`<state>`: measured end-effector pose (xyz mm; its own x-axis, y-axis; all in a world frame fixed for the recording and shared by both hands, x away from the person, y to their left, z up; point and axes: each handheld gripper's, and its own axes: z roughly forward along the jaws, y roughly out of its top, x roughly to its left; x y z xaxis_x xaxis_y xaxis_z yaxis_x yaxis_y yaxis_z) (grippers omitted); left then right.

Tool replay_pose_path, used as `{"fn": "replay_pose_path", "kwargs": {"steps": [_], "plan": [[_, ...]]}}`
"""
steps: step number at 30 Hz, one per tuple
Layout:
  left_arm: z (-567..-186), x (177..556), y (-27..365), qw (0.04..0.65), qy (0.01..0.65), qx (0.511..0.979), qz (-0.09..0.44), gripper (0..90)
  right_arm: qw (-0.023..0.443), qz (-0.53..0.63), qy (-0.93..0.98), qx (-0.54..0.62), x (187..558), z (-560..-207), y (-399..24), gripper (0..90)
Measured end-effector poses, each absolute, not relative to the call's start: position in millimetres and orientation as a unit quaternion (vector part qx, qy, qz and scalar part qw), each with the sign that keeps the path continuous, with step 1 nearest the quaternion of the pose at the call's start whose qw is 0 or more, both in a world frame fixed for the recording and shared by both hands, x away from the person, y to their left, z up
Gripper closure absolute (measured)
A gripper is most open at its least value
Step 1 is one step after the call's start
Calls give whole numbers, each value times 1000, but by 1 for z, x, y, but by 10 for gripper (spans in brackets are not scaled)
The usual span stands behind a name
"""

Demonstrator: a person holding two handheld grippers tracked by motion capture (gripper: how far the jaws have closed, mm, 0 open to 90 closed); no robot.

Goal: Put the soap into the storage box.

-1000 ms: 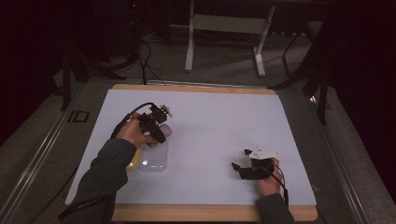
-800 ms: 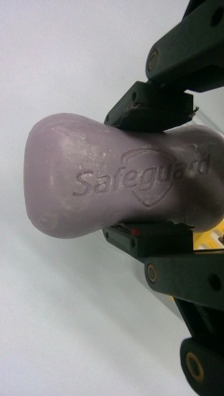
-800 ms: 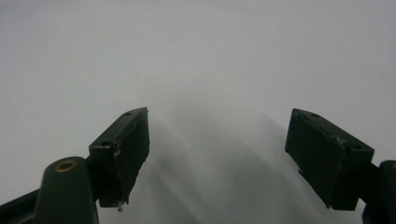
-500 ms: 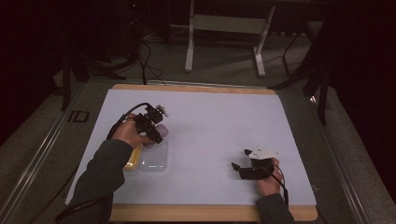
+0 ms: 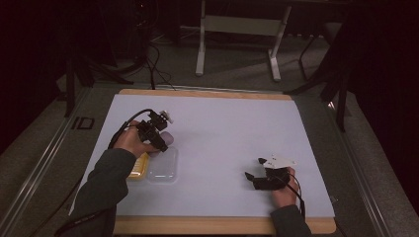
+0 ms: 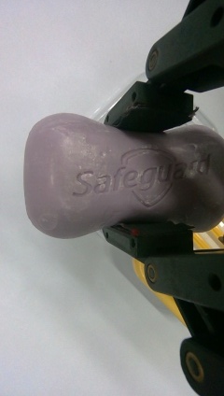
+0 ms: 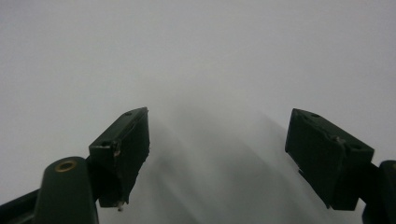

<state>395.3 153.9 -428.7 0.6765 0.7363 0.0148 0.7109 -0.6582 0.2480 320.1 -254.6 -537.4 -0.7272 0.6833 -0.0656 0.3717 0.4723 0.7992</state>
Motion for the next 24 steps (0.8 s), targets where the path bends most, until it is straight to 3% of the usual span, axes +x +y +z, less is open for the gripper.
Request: {"fn": "replay_pose_path", "kwargs": {"steps": [24], "plan": [[-431,394,174,111,423,898,52,499,192,405,836,316,320,-537,-254,214]]}}
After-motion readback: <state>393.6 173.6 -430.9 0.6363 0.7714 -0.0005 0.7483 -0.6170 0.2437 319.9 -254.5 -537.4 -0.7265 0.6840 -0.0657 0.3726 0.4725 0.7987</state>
